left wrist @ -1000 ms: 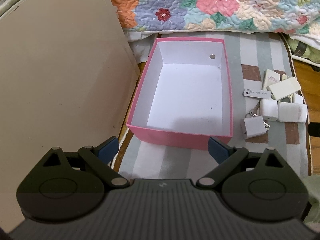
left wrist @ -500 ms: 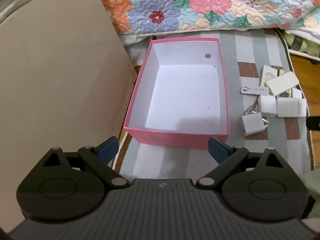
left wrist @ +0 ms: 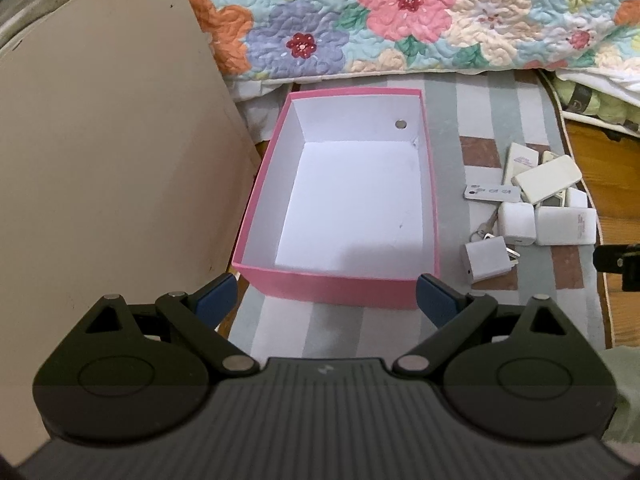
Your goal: Organize rigid objects
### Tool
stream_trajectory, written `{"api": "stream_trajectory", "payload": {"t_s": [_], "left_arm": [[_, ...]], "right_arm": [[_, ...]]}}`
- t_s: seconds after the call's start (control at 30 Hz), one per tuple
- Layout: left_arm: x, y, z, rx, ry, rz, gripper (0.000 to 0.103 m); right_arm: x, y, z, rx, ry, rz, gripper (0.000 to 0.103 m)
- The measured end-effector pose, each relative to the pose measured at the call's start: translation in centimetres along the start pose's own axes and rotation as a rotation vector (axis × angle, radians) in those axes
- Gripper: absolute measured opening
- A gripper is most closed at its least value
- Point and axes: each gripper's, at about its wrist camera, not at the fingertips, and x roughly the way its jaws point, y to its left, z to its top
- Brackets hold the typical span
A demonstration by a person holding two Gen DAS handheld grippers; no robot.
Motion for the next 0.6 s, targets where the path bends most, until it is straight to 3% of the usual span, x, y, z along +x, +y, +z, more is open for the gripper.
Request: {"api": "stream_trajectory", "payload": {"t_s": [0.13,0.3,0.47,0.6], "left_arm": [[0.5,0.4,0.9,0.006,0.030,-0.013,0.096],[0.9,1.0,1.9,0.058,0.045,-0.088,0.094],[0.4,2.3,3.3,0.078,0.009,-0.133,0.094],[1.3,4.5,4.5,0.071,-0.057,-0.110,0.097]], "right_arm": [[0.1,0.0,0.1,0.002,0.005,-0.007,0.101],[-0.1,0.3,0.4,-0.014,0.010,-0.010,0.101],[-0.2,0.9,1.1,-0.020,-0.001,-0.008,0.101],[-0.1,1.4,1.5,-0.094,-0.082,0.074,0.101]]}}
